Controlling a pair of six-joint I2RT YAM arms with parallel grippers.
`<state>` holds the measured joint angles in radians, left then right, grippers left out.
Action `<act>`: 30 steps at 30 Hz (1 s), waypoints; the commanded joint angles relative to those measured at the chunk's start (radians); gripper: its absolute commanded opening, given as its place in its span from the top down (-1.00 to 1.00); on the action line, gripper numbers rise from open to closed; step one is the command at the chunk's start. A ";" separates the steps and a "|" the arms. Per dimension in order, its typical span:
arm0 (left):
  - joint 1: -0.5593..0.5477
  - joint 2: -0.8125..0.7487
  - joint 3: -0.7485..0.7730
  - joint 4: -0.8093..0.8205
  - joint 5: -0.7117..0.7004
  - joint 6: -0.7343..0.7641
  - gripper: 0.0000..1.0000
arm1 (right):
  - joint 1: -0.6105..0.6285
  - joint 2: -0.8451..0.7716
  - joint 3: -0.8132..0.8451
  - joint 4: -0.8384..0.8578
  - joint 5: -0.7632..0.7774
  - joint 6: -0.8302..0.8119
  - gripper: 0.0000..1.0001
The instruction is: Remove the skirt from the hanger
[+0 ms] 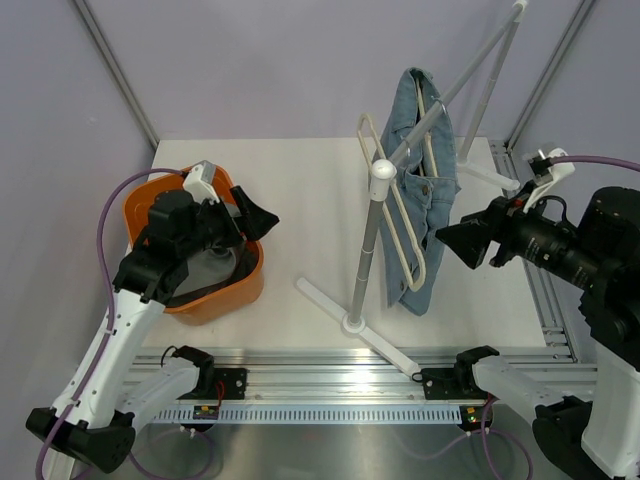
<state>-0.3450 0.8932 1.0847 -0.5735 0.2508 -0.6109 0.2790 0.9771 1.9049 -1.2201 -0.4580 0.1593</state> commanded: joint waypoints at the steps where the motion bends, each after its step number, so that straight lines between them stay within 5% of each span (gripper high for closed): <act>1: -0.008 -0.004 -0.020 0.050 0.019 0.014 -0.98 | 0.008 0.001 0.034 0.074 0.139 0.045 -0.42; 20: -0.011 -0.019 -0.037 0.061 0.034 0.023 -0.98 | 0.008 0.072 -0.072 0.059 0.285 -0.015 -0.38; 30: -0.012 -0.017 -0.048 0.069 0.036 0.020 -0.98 | 0.006 0.077 -0.138 0.088 0.260 -0.003 -0.20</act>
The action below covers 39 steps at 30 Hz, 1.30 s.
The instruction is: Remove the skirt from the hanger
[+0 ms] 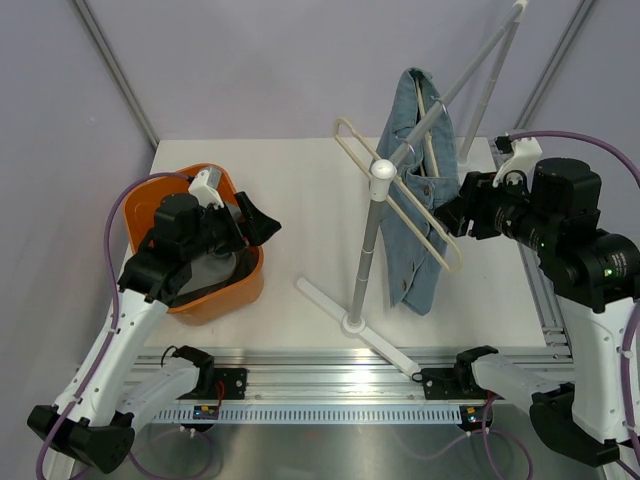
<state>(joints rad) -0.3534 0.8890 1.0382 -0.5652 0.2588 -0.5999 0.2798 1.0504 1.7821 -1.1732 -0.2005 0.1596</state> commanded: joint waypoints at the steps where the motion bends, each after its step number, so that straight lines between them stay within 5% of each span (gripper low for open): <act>1: -0.005 -0.012 -0.003 0.059 0.028 0.009 -0.98 | 0.006 0.005 -0.027 0.044 -0.002 -0.002 -0.19; 15: -0.006 -0.005 -0.009 0.068 0.030 0.011 -0.98 | 0.007 0.029 -0.090 0.145 -0.010 -0.014 -0.01; 24: -0.006 0.001 -0.009 0.061 0.033 0.020 -0.98 | 0.006 -0.033 -0.206 0.286 0.027 -0.068 1.00; 39: -0.009 -0.018 0.005 0.061 0.069 -0.003 -0.98 | 0.006 -0.105 -0.188 0.353 0.058 -0.115 1.00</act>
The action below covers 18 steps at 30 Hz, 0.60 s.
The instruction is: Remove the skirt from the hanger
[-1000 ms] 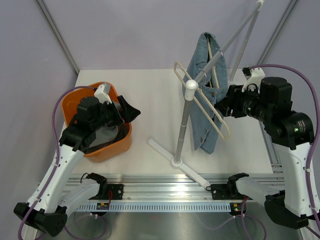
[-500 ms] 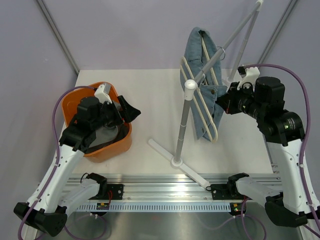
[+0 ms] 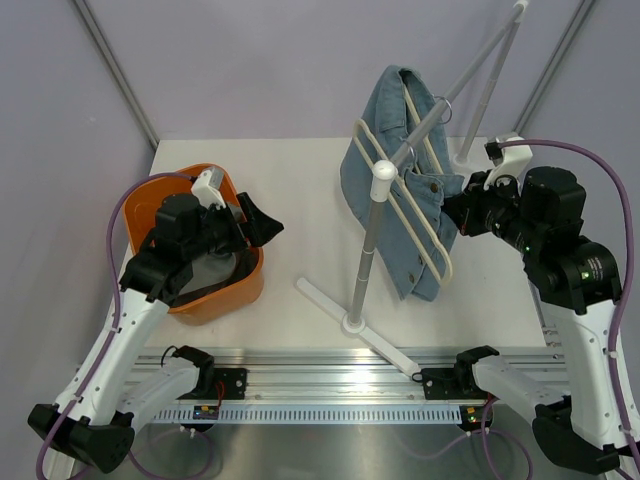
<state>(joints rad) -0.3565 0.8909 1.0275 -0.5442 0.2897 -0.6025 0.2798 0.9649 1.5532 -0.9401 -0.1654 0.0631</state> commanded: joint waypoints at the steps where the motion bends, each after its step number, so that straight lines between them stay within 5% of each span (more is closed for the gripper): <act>1: -0.006 -0.020 0.016 0.043 0.040 0.000 -0.98 | 0.006 -0.020 0.041 0.129 0.026 -0.017 1.00; 18: -0.006 -0.020 0.011 0.043 0.074 -0.011 -0.98 | 0.007 -0.054 0.068 0.242 0.052 0.029 1.00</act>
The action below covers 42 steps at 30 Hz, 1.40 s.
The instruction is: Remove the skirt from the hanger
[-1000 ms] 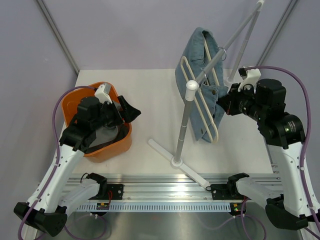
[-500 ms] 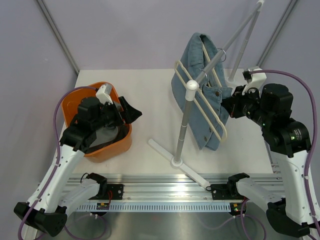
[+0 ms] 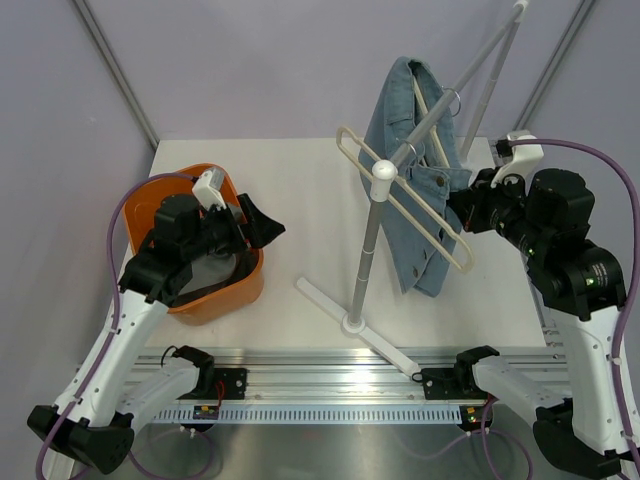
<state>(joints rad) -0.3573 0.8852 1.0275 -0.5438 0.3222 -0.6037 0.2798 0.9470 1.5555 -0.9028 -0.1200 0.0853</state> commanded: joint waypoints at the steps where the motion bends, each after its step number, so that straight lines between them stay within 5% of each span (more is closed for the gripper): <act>1: -0.003 -0.012 0.009 0.044 0.049 -0.011 -0.98 | 0.006 -0.036 0.069 0.205 0.006 0.008 1.00; 26: -0.135 0.014 -0.035 0.048 0.110 -0.027 -0.98 | 0.006 -0.220 0.046 0.061 0.077 0.077 1.00; 42: -0.160 -0.121 -0.095 0.076 0.161 -0.057 -0.98 | 0.007 -0.330 -0.074 -0.088 0.161 0.182 1.00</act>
<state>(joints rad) -0.5121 0.8074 0.9398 -0.5209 0.4328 -0.6445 0.2813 0.6239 1.4826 -1.0977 -0.0010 0.2226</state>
